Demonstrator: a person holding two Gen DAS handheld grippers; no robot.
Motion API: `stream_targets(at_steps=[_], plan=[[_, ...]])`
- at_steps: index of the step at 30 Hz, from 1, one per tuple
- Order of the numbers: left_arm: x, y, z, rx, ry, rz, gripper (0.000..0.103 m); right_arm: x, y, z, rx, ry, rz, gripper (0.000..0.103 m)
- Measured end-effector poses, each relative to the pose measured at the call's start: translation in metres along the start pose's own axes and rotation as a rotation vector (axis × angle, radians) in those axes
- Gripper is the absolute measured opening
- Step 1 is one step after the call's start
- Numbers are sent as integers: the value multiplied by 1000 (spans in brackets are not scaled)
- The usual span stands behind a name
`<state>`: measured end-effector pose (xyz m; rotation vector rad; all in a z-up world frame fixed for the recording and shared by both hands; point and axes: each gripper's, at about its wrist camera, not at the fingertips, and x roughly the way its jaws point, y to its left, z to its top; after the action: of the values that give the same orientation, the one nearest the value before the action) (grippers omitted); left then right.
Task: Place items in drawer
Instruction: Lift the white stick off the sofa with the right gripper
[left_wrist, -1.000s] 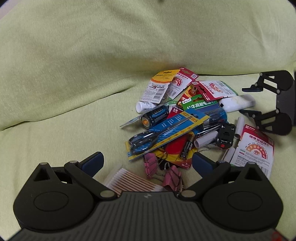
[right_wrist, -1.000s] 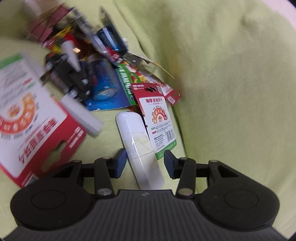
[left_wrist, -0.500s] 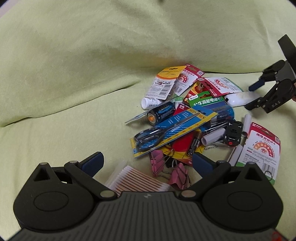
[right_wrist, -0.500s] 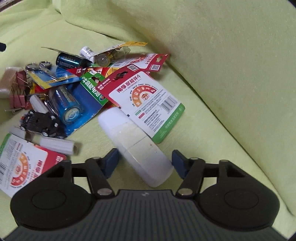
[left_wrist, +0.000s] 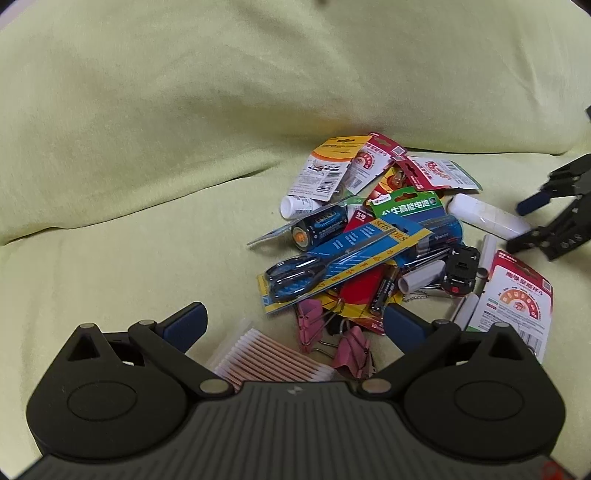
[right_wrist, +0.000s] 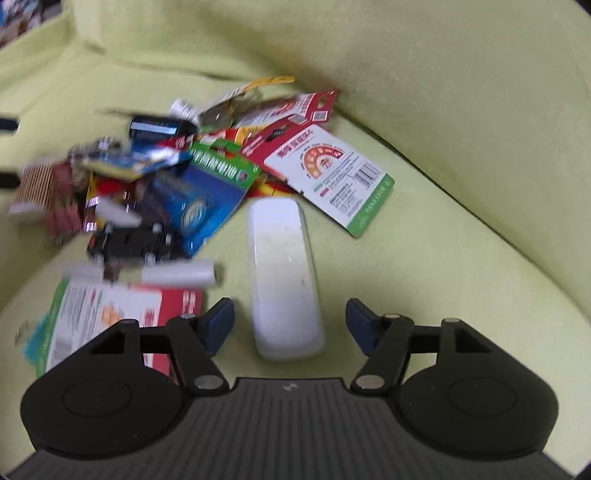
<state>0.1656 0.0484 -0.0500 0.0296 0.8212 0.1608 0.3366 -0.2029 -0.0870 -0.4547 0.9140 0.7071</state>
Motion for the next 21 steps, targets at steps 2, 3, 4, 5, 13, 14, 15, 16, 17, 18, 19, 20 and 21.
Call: stream_targets(at_steps=[2, 3, 4, 5, 13, 14, 15, 16, 17, 18, 19, 20, 21], plan=[[0, 0, 0, 6, -2, 1, 102, 2, -1, 0, 31, -23, 9, 58], [0, 0, 0, 8, -2, 3, 102, 1, 0, -1, 41, -29, 6, 55], [0, 0, 0, 9, -3, 4, 102, 1, 1, -1, 51, -34, 4, 54], [0, 0, 0, 10, -3, 6, 102, 0, 2, -2, 60, -39, 1, 47], [-8, 1, -3, 5, 6, 5, 102, -23, 5, -26, 170, 11, -103, 37], [-10, 0, -4, 4, 7, -1, 102, -29, 5, -35, 198, 20, -118, 37], [-12, -1, -6, 6, 9, -11, 102, -36, 5, -45, 228, 25, -127, 37], [-14, -2, -7, 8, 10, -20, 102, -44, 6, -55, 261, 29, -133, 37], [-15, -4, -9, 11, 12, -30, 102, -52, 10, -66, 288, 31, -130, 37], [-17, -5, -10, 13, 14, -39, 102, -58, 17, -76, 306, 34, -123, 37], [-19, -7, -12, 17, 17, -50, 102, -65, 23, -86, 323, 36, -117, 37], [-21, -11, -15, 25, 23, -64, 102, -71, 30, -95, 335, 37, -114, 37], [-22, -15, -18, 34, 29, -76, 102, -77, 38, -101, 339, 37, -120, 37]])
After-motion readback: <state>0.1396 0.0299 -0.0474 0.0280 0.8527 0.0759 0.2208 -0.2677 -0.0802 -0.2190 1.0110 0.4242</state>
